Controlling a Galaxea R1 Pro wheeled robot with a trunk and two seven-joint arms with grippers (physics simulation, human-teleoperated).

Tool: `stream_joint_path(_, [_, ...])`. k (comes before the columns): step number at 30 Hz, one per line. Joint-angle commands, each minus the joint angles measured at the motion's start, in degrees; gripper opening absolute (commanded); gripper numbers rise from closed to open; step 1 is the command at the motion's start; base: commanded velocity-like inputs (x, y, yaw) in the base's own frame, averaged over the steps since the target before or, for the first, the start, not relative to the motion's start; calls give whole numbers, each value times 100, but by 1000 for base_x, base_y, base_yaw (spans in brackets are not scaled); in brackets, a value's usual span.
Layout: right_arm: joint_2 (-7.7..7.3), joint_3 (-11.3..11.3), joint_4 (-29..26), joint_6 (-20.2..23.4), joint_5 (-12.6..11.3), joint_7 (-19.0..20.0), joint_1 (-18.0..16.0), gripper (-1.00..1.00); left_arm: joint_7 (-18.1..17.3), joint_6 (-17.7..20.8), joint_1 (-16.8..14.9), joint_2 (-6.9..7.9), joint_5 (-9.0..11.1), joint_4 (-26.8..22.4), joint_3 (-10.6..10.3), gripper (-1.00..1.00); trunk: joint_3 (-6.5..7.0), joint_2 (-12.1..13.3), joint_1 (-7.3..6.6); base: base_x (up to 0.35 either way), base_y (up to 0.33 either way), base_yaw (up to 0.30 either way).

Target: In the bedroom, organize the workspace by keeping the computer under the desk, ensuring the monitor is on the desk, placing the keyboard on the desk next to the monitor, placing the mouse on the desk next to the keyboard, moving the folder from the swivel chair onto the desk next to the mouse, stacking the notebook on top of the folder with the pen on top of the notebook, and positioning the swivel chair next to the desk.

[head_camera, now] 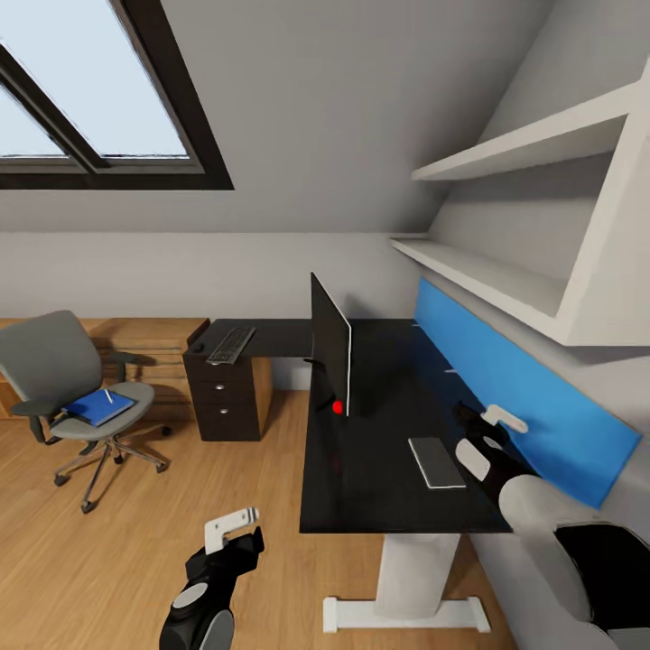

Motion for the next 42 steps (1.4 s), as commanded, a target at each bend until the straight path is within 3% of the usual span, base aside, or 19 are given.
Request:
stream_joint_path(1, [-1,51,205,-54,-39,-29,-75,100,50,7,-6,2,51,-18,19,100,-11,-10,2,27,-28,0])
stream_joint_path(3, [6,71,590,-19,-22,-6,-143,100,48,3,-6,2,51,-28,44,100,-11,-10,2,112,-115,0])
stream_joint_path(7, [23,106,907,468,106,229,-175,100,53,6,-6,3,50,-25,52,100,-11,-10,2,178,-169,0])
stream_joint_path(8, [24,115,966,708,234,360,-181,100,52,6,-6,3,50,-23,50,100,-11,-10,2,206,-191,0])
stream_joint_path(12, [15,127,1015,1086,590,532,-188,100,48,7,-6,3,50,-23,48,100,-11,-10,2,216,-199,0])
stream_joint_path(18, [22,144,1032,1412,831,581,-190,100,47,14,-6,3,50,-23,47,100,-11,-10,2,226,-206,0])
stream_joint_path(30, [39,148,1068,1595,943,662,-185,100,39,12,-6,3,50,-23,43,100,-11,-10,2,268,-131,0])
stream_joint_path(42, [415,141,1082,1588,1284,682,-175,100,18,32,-6,3,57,-39,59,100,-11,-10,2,234,70,0])
